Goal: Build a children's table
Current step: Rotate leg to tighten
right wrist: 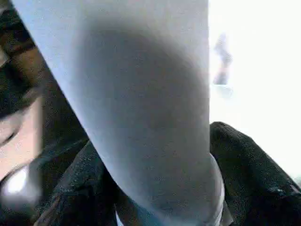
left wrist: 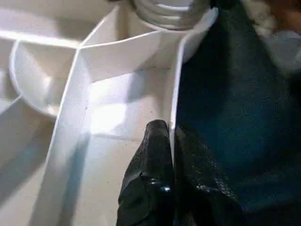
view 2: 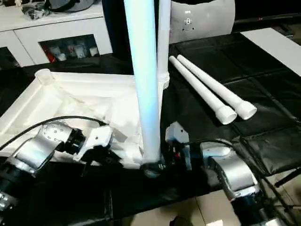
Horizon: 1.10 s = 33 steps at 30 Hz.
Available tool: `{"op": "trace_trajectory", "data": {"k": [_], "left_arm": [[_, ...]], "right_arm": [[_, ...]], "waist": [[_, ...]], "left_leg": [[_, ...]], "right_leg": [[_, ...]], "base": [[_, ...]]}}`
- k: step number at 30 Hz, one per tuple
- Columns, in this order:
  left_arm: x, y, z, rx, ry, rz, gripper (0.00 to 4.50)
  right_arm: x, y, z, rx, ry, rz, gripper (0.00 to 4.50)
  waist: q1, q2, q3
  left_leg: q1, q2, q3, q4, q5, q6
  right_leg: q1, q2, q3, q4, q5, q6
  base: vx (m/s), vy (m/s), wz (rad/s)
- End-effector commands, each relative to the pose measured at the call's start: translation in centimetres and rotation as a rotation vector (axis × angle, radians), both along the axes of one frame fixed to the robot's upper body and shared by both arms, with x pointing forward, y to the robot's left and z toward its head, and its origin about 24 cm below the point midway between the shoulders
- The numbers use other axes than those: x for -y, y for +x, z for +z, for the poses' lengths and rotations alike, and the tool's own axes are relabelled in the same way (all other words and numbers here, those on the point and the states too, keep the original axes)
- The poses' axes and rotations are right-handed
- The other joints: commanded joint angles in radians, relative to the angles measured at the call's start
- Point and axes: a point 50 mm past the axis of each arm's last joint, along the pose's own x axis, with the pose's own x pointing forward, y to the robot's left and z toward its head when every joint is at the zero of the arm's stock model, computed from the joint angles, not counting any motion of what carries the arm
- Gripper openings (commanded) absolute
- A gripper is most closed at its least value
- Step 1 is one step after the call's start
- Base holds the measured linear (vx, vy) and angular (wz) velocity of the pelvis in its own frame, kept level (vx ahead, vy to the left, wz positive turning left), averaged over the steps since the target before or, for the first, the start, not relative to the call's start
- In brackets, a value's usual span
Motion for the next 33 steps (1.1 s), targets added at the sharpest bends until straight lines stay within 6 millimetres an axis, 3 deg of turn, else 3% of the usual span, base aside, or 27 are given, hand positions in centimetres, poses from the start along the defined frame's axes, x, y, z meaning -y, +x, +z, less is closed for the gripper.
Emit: {"op": "trace_trajectory", "data": {"k": [1, 5, 8, 12, 13, 15, 17, 18, 20, 21, 25, 26, 27, 29, 31, 33], "left_arm": [[1.1, 0.8, 1.4, 0.081, -0.077, 0.142, 0.00], [1.9, 1.2, 1.6, 0.114, -0.109, 0.311, 0.00], [4.2, 1.4, 2.2, 0.125, -0.189, 0.490, 0.00], [6.0, 1.1, 2.8, 0.138, -0.232, 0.471, 0.00], [6.2, 1.0, 2.7, 0.157, -0.227, 0.419, 0.00], [6.2, 1.0, 2.7, 0.167, -0.221, 0.397, 0.00], [5.9, 1.0, 2.2, 0.186, -0.174, 0.358, 0.00], [5.4, 1.2, 2.0, 0.204, -0.152, 0.329, 0.00], [5.3, 1.2, 2.0, 0.206, -0.150, 0.325, 0.00], [5.1, 1.3, 1.9, 0.208, -0.142, 0.323, 0.00], [4.4, 1.9, 2.0, 0.236, -0.153, 0.284, 0.00], [4.3, 2.1, 2.0, 0.240, -0.154, 0.295, 0.00], [4.2, 2.3, 2.0, 0.247, -0.149, 0.300, 0.00], [4.1, 2.7, 2.0, 0.256, -0.147, 0.309, 0.00], [4.1, 3.4, 1.9, 0.260, -0.148, 0.344, 0.00], [4.3, 3.9, 1.8, 0.260, -0.163, 0.390, 0.00]], "right_arm": [[-2.5, -0.2, -0.1, -0.012, 0.063, -0.022, 2.62], [-4.1, 0.4, -0.3, -0.032, 0.113, -0.137, 2.60], [-5.7, 1.2, -0.7, -0.060, 0.139, -0.304, 2.59], [-6.3, 1.9, -1.2, -0.095, 0.139, -0.439, 2.59], [-6.1, 2.0, -1.3, -0.091, 0.133, -0.477, 3.15], [-6.0, 2.1, -1.4, -0.093, 0.131, -0.496, 3.29], [-5.6, 2.1, -1.5, -0.090, 0.137, -0.526, 3.47], [-5.2, 2.0, -1.4, -0.074, 0.136, -0.544, 3.63], [-5.1, 2.0, -1.3, -0.069, 0.137, -0.549, 3.76], [-5.0, 2.0, -1.2, -0.062, 0.137, -0.559, 3.84], [-3.2, 1.8, -0.6, 0.038, 0.106, -0.579, 4.23], [-2.8, 1.7, -0.5, 0.050, 0.104, -0.582, 4.30], [-2.1, 1.4, -0.4, 0.062, 0.098, -0.588, 4.40], [-1.2, 1.1, -0.3, 0.071, 0.090, -0.601, 4.47], [0.6, 0.2, -0.3, 0.072, 0.093, -0.624, 4.47], [2.4, -0.5, -0.4, 0.082, 0.074, -0.654, 4.47]], "waist": [[-0.006, -0.009, -0.069], [-0.036, -0.008, -0.067], [-0.049, -0.011, -0.068], [-0.054, -0.012, -0.072], [-0.054, -0.003, -0.077], [-0.055, -0.005, -0.078], [-0.057, 0.000, -0.080], [-0.057, 0.005, -0.081], [-0.056, 0.007, -0.083], [-0.057, 0.014, -0.082], [-0.050, 0.014, -0.084], [-0.047, 0.007, -0.084], [-0.043, 0.009, -0.083], [-0.042, 0.008, -0.084], [-0.040, 0.003, -0.087], [-0.031, 0.000, -0.090]], "left_leg": [[0.006, 0.000, 0.003, -0.078, -0.336, 0.008], [0.002, -0.005, 0.001, -0.079, -0.349, 0.003], [0.001, -0.007, 0.003, -0.074, -0.326, 0.009], [-0.004, -0.012, 0.002, -0.074, -0.305, 0.021], [0.000, -0.012, 0.002, -0.071, -0.302, 0.025], [-0.002, -0.012, 0.003, -0.072, -0.297, 0.030], [-0.005, -0.012, 0.002, -0.074, -0.293, 0.030], [0.000, -0.010, 0.003, -0.072, -0.292, 0.029], [-0.004, -0.010, 0.003, -0.074, -0.287, 0.028], [0.001, -0.010, 0.004, -0.074, -0.304, 0.025], [0.004, -0.009, 0.003, -0.076, -0.319, 0.016], [0.004, -0.010, 0.004, -0.074, -0.317, 0.017], [0.009, -0.009, 0.006, -0.074, -0.322, 0.018], [-0.001, -0.009, 0.004, -0.076, -0.310, 0.018], [0.004, -0.009, 0.006, -0.073, -0.314, 0.019], [-0.001, -0.010, 0.006, -0.070, -0.297, 0.029]], "right_leg": [[0.046, -0.024, 0.017, -0.077, -0.425, -0.192], [0.047, -0.022, 0.012, -0.083, -0.455, -0.167], [0.044, -0.021, 0.012, -0.087, -0.467, -0.159], [0.045, -0.018, 0.010, -0.092, -0.470, -0.135], [0.043, -0.019, 0.011, -0.093, -0.454, -0.136], [0.044, -0.016, 0.011, -0.091, -0.411, -0.144], [0.048, -0.015, 0.009, -0.086, -0.377, -0.154], [0.046, -0.016, 0.010, -0.088, -0.364, -0.159], [0.050, -0.016, 0.011, -0.082, -0.343, -0.167], [0.047, -0.015, 0.010, -0.086, -0.351, -0.166], [0.047, -0.017, 0.011, -0.086, -0.363, -0.159], [0.048, -0.016, 0.012, -0.087, -0.368, -0.155], [0.044, -0.015, 0.014, -0.089, -0.370, -0.153], [0.051, -0.017, 0.013, -0.084, -0.362, -0.153], [0.049, -0.016, 0.014, -0.088, -0.373, -0.145], [0.055, -0.018, 0.014, -0.088, -0.381, -0.136]], "base": [[0.000, 0.000, 0.00], [0.000, 0.000, 0.00], [0.000, 0.000, 0.00], [0.000, 0.000, 0.00], [0.000, 0.000, 0.00], [0.000, 0.000, 0.00], [0.000, 0.000, 0.00], [0.000, 0.000, 0.00], [0.000, 0.000, 0.00], [0.000, 0.000, 0.00], [0.000, 0.000, 0.00], [0.000, 0.000, 0.00], [0.000, 0.000, 0.00], [0.000, 0.000, 0.00], [0.000, 0.000, 0.00], [0.000, 0.000, 0.00]]}}
